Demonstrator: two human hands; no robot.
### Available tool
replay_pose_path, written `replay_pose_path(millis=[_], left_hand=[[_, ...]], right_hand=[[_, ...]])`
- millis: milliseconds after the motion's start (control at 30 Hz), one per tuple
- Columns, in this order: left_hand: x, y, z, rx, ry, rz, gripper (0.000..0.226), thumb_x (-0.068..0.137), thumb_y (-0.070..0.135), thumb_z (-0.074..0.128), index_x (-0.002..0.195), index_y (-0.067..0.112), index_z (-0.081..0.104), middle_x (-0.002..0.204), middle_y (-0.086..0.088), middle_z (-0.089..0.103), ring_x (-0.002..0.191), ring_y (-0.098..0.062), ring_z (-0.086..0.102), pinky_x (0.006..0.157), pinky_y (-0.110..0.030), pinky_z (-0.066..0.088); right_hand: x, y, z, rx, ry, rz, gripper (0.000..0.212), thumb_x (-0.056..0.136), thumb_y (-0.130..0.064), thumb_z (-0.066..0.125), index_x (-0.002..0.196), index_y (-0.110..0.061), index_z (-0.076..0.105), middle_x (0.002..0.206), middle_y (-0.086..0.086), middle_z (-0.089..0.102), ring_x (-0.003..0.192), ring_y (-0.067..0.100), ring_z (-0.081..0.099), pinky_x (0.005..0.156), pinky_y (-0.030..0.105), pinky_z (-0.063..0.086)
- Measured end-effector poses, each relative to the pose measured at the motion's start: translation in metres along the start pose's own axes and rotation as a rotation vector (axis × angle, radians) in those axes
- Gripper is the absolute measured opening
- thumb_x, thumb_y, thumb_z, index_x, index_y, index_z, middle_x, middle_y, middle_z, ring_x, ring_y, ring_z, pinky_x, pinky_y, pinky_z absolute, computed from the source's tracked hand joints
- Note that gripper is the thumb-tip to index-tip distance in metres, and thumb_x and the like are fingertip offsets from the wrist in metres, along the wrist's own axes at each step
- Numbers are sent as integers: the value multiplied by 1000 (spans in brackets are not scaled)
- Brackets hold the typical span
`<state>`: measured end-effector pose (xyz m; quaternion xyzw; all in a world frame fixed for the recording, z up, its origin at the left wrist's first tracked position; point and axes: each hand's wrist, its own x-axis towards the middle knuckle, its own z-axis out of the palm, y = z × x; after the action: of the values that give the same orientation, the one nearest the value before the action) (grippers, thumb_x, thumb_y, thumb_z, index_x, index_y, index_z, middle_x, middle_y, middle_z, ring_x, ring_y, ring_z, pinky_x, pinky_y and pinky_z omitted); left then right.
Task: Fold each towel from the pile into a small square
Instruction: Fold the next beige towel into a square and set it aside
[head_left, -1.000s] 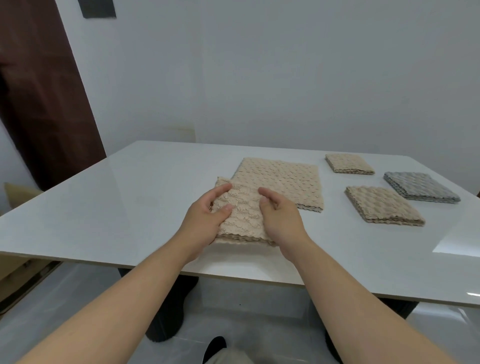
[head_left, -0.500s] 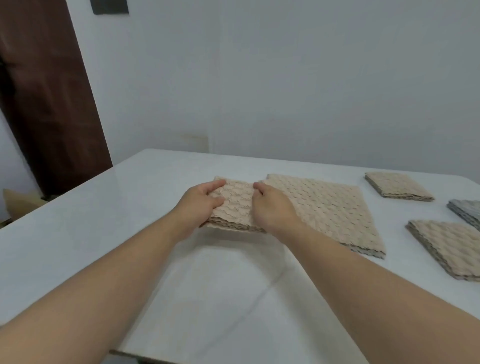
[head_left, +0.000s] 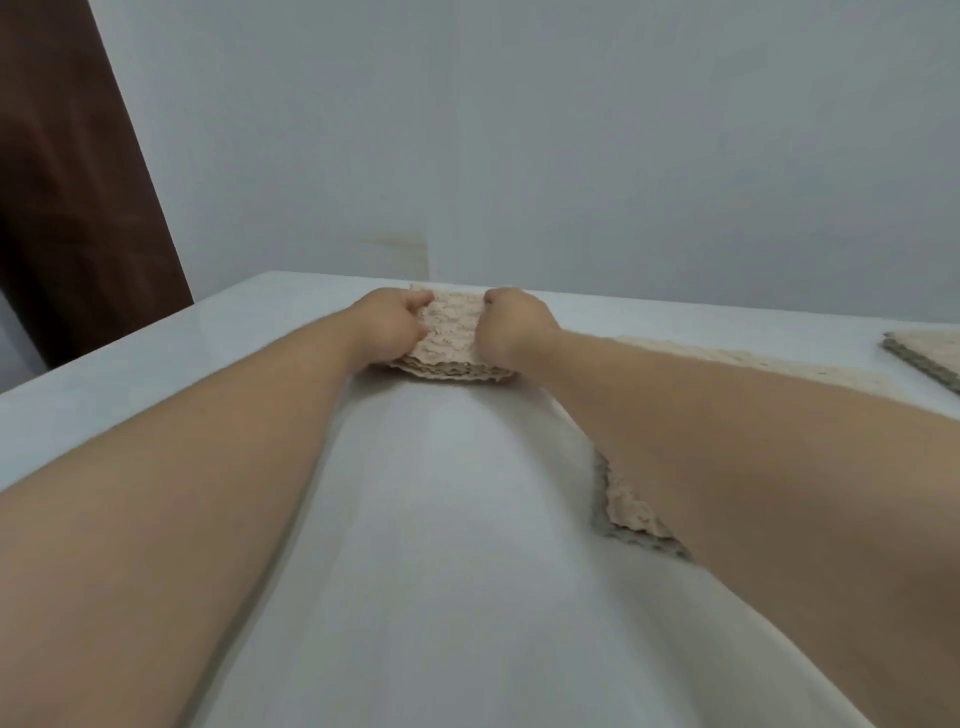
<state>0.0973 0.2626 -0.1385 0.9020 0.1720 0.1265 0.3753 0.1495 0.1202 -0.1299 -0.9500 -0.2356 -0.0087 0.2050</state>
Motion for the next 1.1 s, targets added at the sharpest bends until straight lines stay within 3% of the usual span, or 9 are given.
replay_pose_path(millis=[167, 267, 400, 467, 567, 767, 833, 1000, 1100], left_hand=[[31, -19, -18, 51, 11, -36, 51, 99, 4, 59, 146, 23, 54, 149, -2, 52, 127, -19, 54, 99, -21, 39], [39, -33, -17, 141, -18, -32, 48, 100, 6, 57, 144, 25, 56, 151, 0, 50, 137, -19, 47, 112, -21, 30], [45, -31, -15, 382, -47, -28, 48, 99, 10, 49, 145, 20, 55, 154, -3, 48, 141, -24, 44, 119, -32, 29], [52, -21, -29, 439, 67, -66, 50, 95, 16, 50, 144, 20, 54, 151, -8, 50, 137, -32, 47, 115, -41, 38], [57, -15, -39, 434, 196, -3, 57, 94, 22, 44, 151, 31, 44, 160, 0, 39, 147, -28, 35, 120, -44, 30], [49, -35, 2, 456, -11, 75, 48, 109, 22, 33, 156, 13, 34, 164, -8, 30, 150, -24, 29, 122, -30, 21], [50, -43, 5, 462, -53, 48, 52, 111, 28, 27, 160, 13, 24, 168, -5, 20, 154, -21, 20, 121, -28, 14], [50, -45, 9, 563, -75, 30, 57, 109, 35, 17, 160, 10, 15, 169, -5, 12, 154, -24, 19, 124, -46, 16], [47, -46, 9, 616, -99, 2, 59, 106, 34, 13, 161, 12, 10, 170, -4, 4, 155, -24, 13, 123, -52, 16]], right_hand=[[17, -21, 8, -120, 22, -46, 10, 96, -12, 52, 104, -13, 60, 111, 10, 66, 115, 29, 64, 78, 29, 45], [25, -25, 25, -175, -1, -33, 5, 95, -15, 52, 91, -13, 55, 121, 9, 65, 108, 28, 63, 74, 30, 43], [31, -29, 34, -166, -30, 38, 34, 92, -25, 54, 125, -16, 58, 135, 10, 50, 120, 28, 55, 84, 35, 46], [32, -33, 22, -191, -14, 83, 37, 90, -25, 62, 126, -19, 55, 136, 10, 42, 125, 29, 50, 91, 38, 47], [38, -35, 7, -205, 96, 49, 42, 91, -16, 52, 134, -17, 52, 139, 8, 39, 131, 33, 41, 99, 43, 40], [43, -27, 32, -327, -156, -193, 31, 102, -18, 38, 124, -8, 58, 135, 19, 56, 125, 36, 52, 95, 41, 44], [42, -23, 34, -369, -154, -221, 38, 106, -16, 29, 134, -2, 50, 142, 25, 49, 132, 37, 46, 106, 42, 37], [42, -7, 39, -360, -192, -177, 55, 97, -28, 16, 139, 0, 39, 148, 26, 36, 139, 39, 33, 115, 53, 28], [42, -1, 40, -348, -198, -160, 46, 102, -22, 21, 143, -7, 37, 155, 18, 30, 145, 35, 27, 117, 58, 24]])
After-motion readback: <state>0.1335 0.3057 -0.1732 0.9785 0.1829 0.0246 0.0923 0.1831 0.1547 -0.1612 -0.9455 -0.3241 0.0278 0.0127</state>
